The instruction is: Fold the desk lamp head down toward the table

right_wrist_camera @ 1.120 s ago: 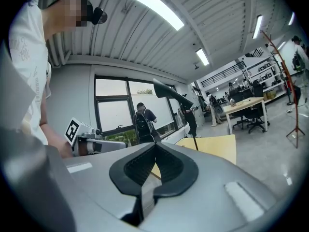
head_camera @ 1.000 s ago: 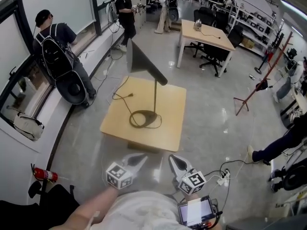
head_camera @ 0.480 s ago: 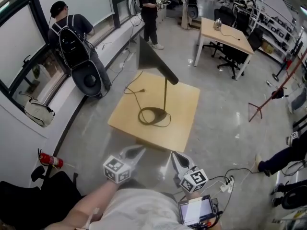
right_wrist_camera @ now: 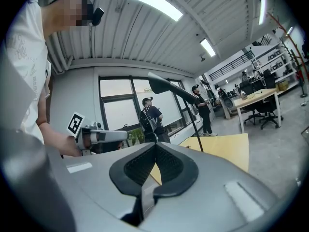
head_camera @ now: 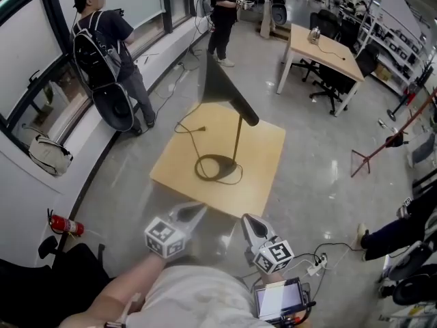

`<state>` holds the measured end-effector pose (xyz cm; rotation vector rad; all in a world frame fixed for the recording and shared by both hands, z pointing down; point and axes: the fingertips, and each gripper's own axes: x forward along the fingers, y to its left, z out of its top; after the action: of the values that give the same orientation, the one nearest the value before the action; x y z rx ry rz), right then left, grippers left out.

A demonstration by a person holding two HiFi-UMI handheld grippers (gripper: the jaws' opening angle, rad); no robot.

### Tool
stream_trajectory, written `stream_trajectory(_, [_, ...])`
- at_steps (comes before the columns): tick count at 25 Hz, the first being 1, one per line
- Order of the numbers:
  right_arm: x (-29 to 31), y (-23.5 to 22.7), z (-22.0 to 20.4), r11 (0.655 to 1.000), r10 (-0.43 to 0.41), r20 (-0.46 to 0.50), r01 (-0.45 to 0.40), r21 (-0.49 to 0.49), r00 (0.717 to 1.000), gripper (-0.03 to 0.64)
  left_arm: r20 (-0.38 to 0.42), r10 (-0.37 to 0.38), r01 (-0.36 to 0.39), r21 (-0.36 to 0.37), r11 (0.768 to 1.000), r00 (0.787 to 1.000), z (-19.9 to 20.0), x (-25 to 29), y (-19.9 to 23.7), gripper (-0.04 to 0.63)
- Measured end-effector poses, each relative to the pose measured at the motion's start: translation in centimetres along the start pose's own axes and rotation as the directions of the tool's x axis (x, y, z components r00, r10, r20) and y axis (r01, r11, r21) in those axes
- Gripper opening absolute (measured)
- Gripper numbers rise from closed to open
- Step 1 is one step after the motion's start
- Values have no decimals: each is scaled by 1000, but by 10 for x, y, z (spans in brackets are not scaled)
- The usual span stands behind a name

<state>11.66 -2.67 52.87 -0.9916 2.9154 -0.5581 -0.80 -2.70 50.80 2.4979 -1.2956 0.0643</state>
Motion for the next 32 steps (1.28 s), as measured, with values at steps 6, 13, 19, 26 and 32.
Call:
stream_trajectory(6, [17, -11, 11, 999, -46, -4, 46, -21, 999, 11, 24, -75, 74, 15, 997, 997, 27, 30, 7, 2])
stream_trajectory(13, [47, -28, 20, 994, -106, 5, 106, -26, 994, 11, 10, -131, 131, 22, 991, 991, 37, 50, 34, 2])
stream_trajectory(19, [74, -39, 30, 986, -161, 27, 162, -42, 987, 11, -19, -161, 161, 11, 987, 987, 35, 56, 65, 2])
stream_trajectory(26, [94, -45, 37, 976, -210, 51, 212, -57, 976, 11, -34, -212, 213, 21, 977, 977, 38, 59, 89, 2])
stream_trajectory(32, [102, -53, 40, 973, -219, 39, 222, -66, 975, 12, -61, -209, 211, 27, 977, 976, 36, 66, 93, 2])
